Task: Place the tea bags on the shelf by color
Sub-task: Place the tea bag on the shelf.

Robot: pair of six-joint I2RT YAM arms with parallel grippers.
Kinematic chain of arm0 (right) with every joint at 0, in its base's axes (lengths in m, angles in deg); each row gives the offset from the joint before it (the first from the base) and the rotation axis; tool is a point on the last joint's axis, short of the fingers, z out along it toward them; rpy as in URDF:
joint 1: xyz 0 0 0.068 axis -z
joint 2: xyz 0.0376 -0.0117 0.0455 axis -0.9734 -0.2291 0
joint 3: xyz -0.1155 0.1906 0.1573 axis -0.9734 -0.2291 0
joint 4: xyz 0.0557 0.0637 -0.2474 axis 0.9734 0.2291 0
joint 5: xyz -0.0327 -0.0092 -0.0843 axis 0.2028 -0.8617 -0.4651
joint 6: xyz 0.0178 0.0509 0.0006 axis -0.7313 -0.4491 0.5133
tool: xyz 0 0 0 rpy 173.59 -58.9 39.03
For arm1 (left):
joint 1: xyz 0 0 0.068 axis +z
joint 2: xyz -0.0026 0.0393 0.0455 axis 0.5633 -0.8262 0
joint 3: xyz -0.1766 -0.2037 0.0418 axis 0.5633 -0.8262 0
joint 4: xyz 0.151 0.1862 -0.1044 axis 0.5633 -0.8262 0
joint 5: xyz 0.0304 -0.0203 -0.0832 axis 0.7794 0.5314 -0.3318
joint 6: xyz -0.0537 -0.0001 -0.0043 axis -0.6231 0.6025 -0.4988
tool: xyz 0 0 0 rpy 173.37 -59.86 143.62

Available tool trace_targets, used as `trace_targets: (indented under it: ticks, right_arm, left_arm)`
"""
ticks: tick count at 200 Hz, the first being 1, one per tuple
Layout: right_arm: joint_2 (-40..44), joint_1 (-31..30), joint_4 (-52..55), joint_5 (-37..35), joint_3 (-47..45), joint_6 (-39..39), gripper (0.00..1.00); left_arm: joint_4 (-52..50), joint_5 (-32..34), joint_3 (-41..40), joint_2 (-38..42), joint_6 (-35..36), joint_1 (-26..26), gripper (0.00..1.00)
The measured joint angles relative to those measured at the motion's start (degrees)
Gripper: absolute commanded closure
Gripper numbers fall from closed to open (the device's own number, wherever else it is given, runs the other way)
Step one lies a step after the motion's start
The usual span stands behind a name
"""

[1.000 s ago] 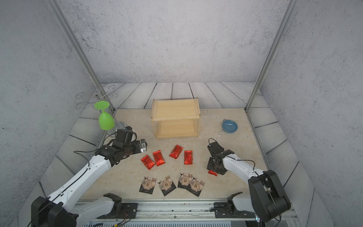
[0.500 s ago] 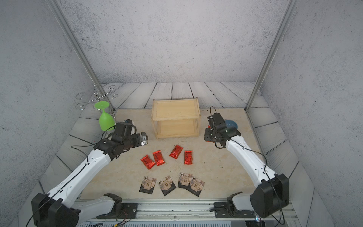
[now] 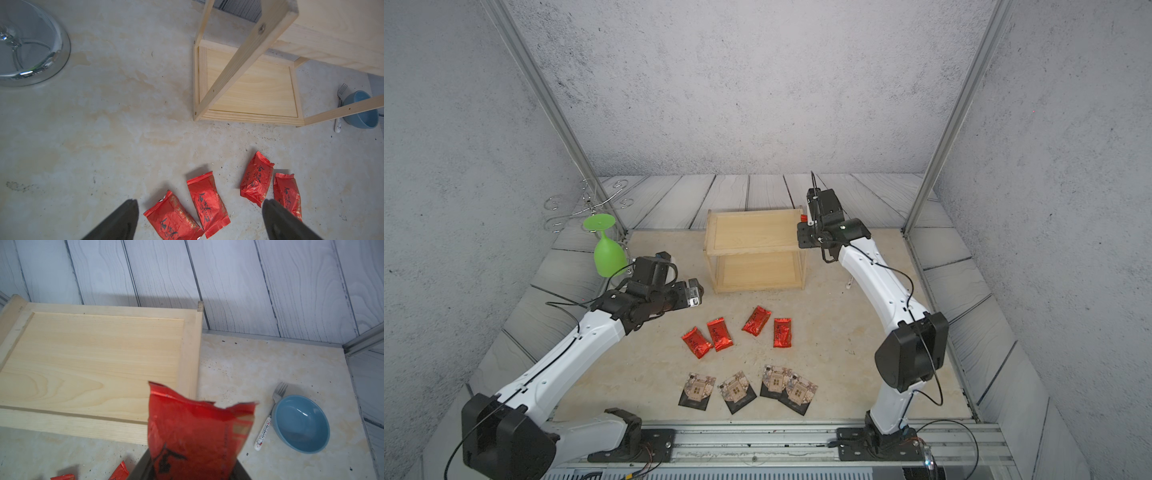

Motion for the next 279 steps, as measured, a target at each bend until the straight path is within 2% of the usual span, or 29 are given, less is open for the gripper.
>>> trace_targets:
  ticks: [48,116,245,279]
  right_arm:
    - [-5.2,0.0,-0.9,2.8,4.5,0.7,0.54]
    - [-8.2,-0.2,-1.4,3.9,5.0,0.7,0.53]
    - [-9.2,-0.2,-1.6,1.3,5.4,-0.9,0.39]
    - [-9.3,-0.2,-0.9,1.3,6.0,-1.4,0.29]
  left_arm:
    - [0.2,0.0,0.0,-0.2,0.0,0.0,0.01]
    - [0.2,-0.1,0.0,-0.3,0.7,0.0,0.01]
    - [0.2,0.0,-0.1,-0.2,1.3,0.0,0.02]
    - [0.3,0.0,-0.2,-0.2,1.4,0.0,0.02]
